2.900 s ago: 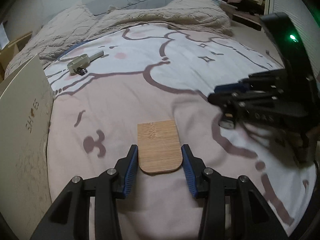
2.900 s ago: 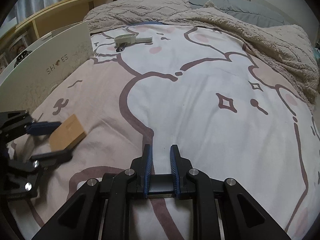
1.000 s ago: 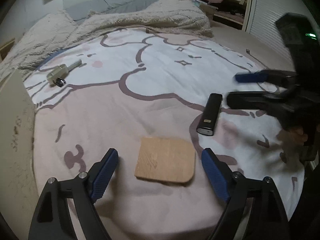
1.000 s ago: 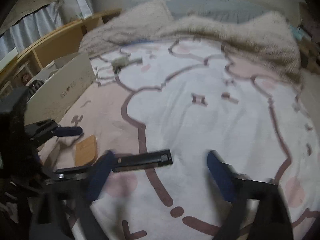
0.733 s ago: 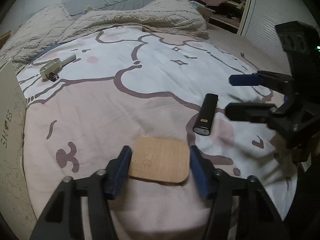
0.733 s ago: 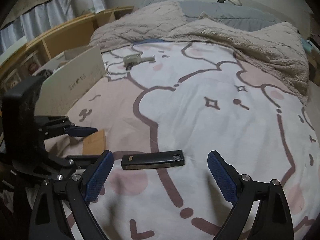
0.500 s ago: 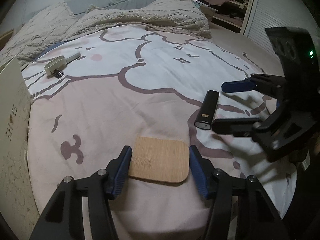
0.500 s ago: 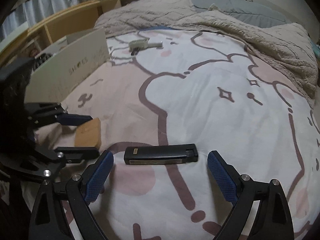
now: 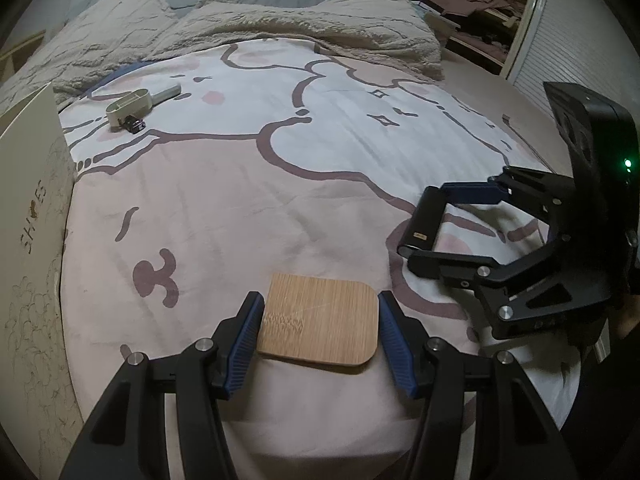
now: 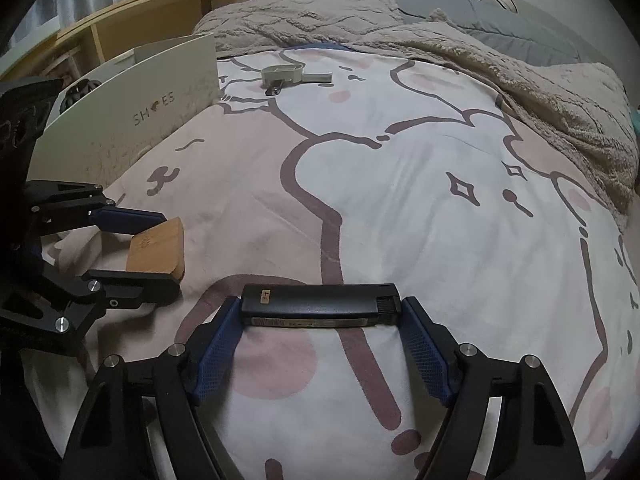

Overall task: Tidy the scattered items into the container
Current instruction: 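Grasp the black lighter with the right gripper and lift it, then carry the wooden pad and black lighter over the white shoe box with both grippers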

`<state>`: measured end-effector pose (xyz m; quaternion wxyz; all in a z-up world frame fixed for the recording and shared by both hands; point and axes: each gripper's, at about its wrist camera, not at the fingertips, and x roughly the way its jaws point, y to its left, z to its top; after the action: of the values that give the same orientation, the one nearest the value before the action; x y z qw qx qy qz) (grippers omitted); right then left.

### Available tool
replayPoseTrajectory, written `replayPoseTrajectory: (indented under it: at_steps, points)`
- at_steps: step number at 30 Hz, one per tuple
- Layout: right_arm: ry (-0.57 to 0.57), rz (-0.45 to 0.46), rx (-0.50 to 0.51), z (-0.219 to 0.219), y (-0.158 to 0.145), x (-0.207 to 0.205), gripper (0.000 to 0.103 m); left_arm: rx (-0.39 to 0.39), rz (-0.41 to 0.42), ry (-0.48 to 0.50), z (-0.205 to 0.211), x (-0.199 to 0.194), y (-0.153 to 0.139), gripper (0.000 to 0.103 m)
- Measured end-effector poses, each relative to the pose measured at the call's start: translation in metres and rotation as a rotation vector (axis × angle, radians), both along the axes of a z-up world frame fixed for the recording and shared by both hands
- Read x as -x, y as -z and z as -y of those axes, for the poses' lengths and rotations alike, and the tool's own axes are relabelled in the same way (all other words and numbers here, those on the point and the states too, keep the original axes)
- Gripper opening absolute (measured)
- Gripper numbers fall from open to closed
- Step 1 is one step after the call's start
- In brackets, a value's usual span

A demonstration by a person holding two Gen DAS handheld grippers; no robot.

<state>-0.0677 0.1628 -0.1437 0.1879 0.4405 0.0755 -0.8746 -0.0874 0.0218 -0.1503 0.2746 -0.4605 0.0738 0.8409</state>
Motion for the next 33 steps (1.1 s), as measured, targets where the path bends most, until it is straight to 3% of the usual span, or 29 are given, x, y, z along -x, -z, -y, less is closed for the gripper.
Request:
replayPoseTrajectory:
  at_steps: [9,18,25,33]
  points:
    - [0.109,-0.017,0.046,-0.025,-0.011,0.005,0.080,-0.002,-0.021,-0.036,0.002,0.003,-0.012,0.057]
    - [0.211,-0.115,0.057,-0.043,-0.050,0.014,0.080,-0.050,-0.132,-0.039,0.004,0.008,-0.059,0.057]
    - [0.181,-0.191,0.055,-0.033,-0.093,0.016,0.080,-0.094,-0.181,-0.089,0.020,0.015,-0.096,0.057]
    - [0.077,-0.218,0.050,0.004,-0.145,0.029,0.080,-0.107,-0.261,-0.168,0.058,0.014,-0.132,0.057]
